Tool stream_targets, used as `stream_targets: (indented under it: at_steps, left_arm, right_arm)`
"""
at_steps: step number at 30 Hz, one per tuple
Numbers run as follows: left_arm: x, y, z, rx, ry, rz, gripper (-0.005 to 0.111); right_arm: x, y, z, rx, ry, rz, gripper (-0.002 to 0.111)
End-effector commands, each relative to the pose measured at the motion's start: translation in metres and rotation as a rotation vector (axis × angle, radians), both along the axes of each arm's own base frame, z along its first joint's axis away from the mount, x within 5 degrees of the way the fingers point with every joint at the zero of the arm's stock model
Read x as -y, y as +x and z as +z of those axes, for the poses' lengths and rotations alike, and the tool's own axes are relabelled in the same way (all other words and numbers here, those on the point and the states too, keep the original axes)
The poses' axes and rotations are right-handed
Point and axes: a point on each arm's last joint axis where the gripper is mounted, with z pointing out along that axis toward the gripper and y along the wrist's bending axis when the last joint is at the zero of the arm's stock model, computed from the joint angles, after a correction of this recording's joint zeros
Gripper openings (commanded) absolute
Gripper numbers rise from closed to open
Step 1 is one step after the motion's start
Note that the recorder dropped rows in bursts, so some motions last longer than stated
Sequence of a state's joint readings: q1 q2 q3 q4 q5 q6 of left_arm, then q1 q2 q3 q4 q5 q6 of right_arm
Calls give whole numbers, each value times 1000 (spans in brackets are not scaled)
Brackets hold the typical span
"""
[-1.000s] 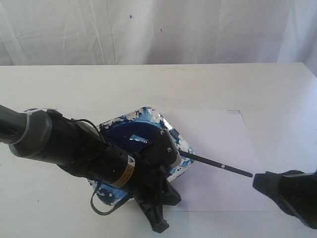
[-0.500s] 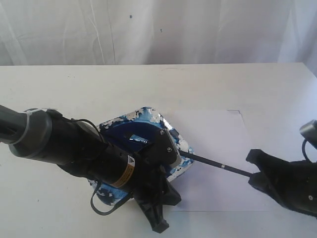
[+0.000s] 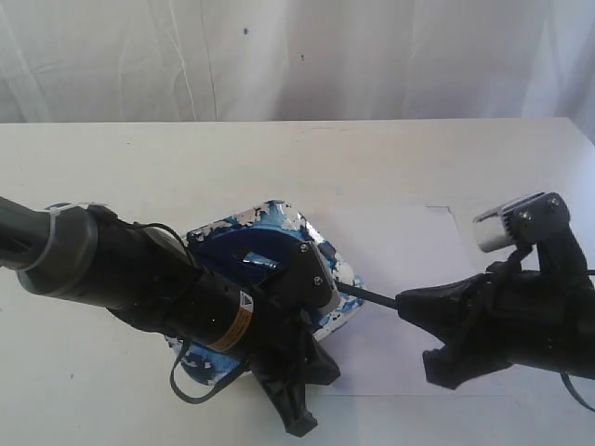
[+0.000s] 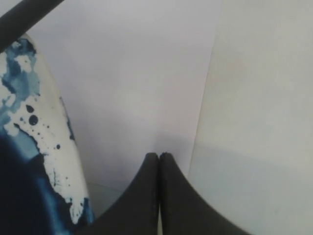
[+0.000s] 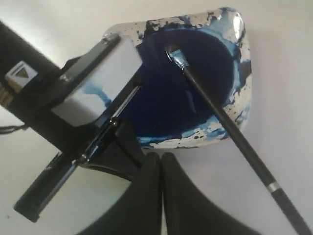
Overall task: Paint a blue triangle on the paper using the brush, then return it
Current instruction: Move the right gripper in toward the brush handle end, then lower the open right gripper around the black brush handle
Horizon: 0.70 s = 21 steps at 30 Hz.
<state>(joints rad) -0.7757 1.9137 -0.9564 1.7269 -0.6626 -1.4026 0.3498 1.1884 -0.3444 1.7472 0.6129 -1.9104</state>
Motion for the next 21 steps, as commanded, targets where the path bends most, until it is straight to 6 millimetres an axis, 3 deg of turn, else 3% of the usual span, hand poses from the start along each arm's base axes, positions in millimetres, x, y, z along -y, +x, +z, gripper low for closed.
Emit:
stream_targets:
  at_steps: [1, 4, 8, 10, 17, 21]
  left_arm:
    - [0, 0, 1, 5, 4, 7, 0]
    - [0, 0, 1, 5, 4, 7, 0]
    - [0, 0, 1, 5, 4, 7, 0]
    - [0, 0, 1, 5, 4, 7, 0]
    - [0, 0, 1, 5, 4, 7, 0]
    - [0, 0, 1, 5, 4, 7, 0]
  right_arm:
    - [-1, 5, 5, 138, -79, 61, 3]
    - [1, 11, 8, 156, -107, 28, 20]
    - [4, 22, 14, 192, -156, -36, 64]
    - [7, 30, 20, 216, -195, -83, 77]
    - [7, 42, 35, 267, -307, -86, 71]
    - [4, 48, 37, 171, -399, -23, 71]
